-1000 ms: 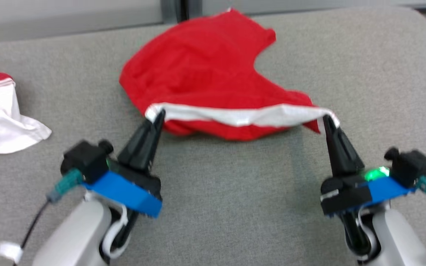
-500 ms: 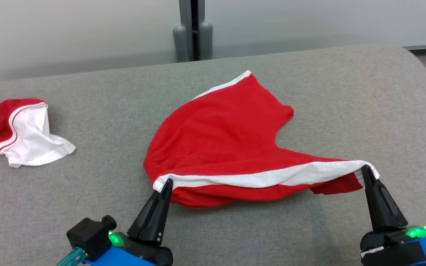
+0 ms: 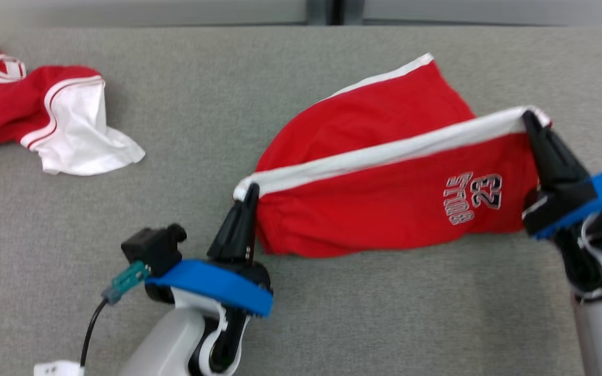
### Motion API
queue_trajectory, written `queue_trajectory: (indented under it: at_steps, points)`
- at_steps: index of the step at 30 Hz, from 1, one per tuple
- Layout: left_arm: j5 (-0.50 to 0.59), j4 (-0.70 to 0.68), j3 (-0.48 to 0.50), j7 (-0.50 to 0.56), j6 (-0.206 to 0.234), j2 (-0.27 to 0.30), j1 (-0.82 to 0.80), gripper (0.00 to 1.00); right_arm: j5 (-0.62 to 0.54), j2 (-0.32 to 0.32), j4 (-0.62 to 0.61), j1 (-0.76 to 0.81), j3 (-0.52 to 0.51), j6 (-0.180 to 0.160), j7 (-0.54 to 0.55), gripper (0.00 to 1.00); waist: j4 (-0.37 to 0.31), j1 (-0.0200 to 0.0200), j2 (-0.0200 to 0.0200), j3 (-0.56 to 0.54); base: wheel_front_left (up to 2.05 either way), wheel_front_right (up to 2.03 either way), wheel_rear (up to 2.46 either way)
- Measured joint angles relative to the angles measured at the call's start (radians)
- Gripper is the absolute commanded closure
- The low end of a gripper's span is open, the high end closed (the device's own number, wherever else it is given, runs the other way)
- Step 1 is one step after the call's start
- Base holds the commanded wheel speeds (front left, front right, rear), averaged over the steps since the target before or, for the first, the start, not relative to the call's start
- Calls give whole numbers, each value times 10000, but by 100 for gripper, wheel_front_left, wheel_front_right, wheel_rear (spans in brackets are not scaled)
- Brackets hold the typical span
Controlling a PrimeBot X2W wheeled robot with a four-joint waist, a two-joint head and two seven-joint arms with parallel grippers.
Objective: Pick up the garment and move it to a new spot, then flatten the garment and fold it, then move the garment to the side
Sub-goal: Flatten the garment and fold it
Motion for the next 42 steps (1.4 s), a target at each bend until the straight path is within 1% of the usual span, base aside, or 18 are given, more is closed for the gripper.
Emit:
queue_trajectory:
  at_steps: [5, 8, 11, 16, 20, 21, 22, 23, 24, 25, 26, 30, 31, 34, 37, 42]
  points:
    - [-169, 1181, 127, 10, -44, -706, -1218, 100, -199, -679, 1697, -2033, 514, 0, 424, 100, 474, 1, 0, 709, 0, 0, 0]
    - [-290, 1774, 127, 130, -25, -968, -1793, 100, -245, -1035, 2752, -3038, 915, 2, 558, 100, 751, 2, 0, 1088, 0, 0, 0]
    - [-614, 2008, 138, 142, -44, -1197, -2246, 100, -270, -1313, 3691, -3892, 1258, 2, 535, 100, 1015, 1, 0, 1399, 0, 0, 0]
    - [-796, 2222, 90, 100, -50, -1350, -2686, 100, -337, -1672, 5009, -5154, 1806, 2, 192, 100, 1318, 1, 0, 1797, 0, 0, 0]
    - [-849, 2284, -79, 92, -102, -1388, -2889, 100, -523, -1772, 5967, -5818, 2094, 2, -242, 100, 1474, 1, 0, 1972, 0, 0, 0]
    - [-855, 2282, -132, 104, -119, -1390, -2923, 100, -587, -1797, 6192, -5939, 2125, 2, -397, 85, 1507, 1, 0, 1986, 0, 0, 0]
    - [-865, 2280, -182, 151, -142, -1390, -2954, 100, -635, -1806, 6397, -6056, 2173, 2, -539, 60, 1533, 0, 0, 1991, 0, 0, 0]
    - [-872, 2270, -232, 192, -146, -1388, -2973, 100, -677, -1808, 6569, -6159, 2230, 2, -694, 60, 1553, 1, 0, 1985, 0, 0, 0]
    - [-872, 2253, -278, 234, -157, -1381, -2986, 87, -692, -1804, 6744, -6239, 2307, 2, -846, 25, 1567, 1, 0, 1964, 0, 0, 0]
    - [-874, 2228, -324, 276, -159, -1375, -2987, 53, -732, -1806, 6905, -6303, 2399, 2, -999, 0, 1579, 1, 0, 1934, 0, 0, 0]
    - [-917, 2188, -366, 359, -161, -1367, -2983, 0, -750, -1804, 7022, -6344, 2512, 2, -1162, 0, 1590, 1, 0, 1892, 0, 0, 0]
    - [-905, 1810, -533, 581, -167, -1129, -2691, 0, -715, -1810, 7534, -6448, 2888, 2, -1632, 0, 1615, 1, 0, 1646, 0, 0, 0]
    - [-825, 1553, -629, 683, -104, -928, -2459, 0, -654, -1858, 7731, -6446, 3160, 2, -1783, 0, 1633, 0, 0, 1465, 0, 0, 0]
    - [-637, 1243, -779, 779, 100, -527, -2087, 0, -504, -1977, 7998, -6412, 3522, 2, -1921, 0, 1660, 0, 0, 1143, 0, 0, 0]
    - [-499, 903, -769, 679, 276, -104, -1618, 0, -284, -2098, 8205, -6287, 3868, 2, -1873, 0, 1662, -1, 0, 794, 0, 0, 0]
    - [-474, 211, -144, 188, 568, 608, -936, 0, 82, -2525, 8473, -5883, 4349, 2, -1455, 0, 1640, -2, 0, 225, 0, 0, 0]
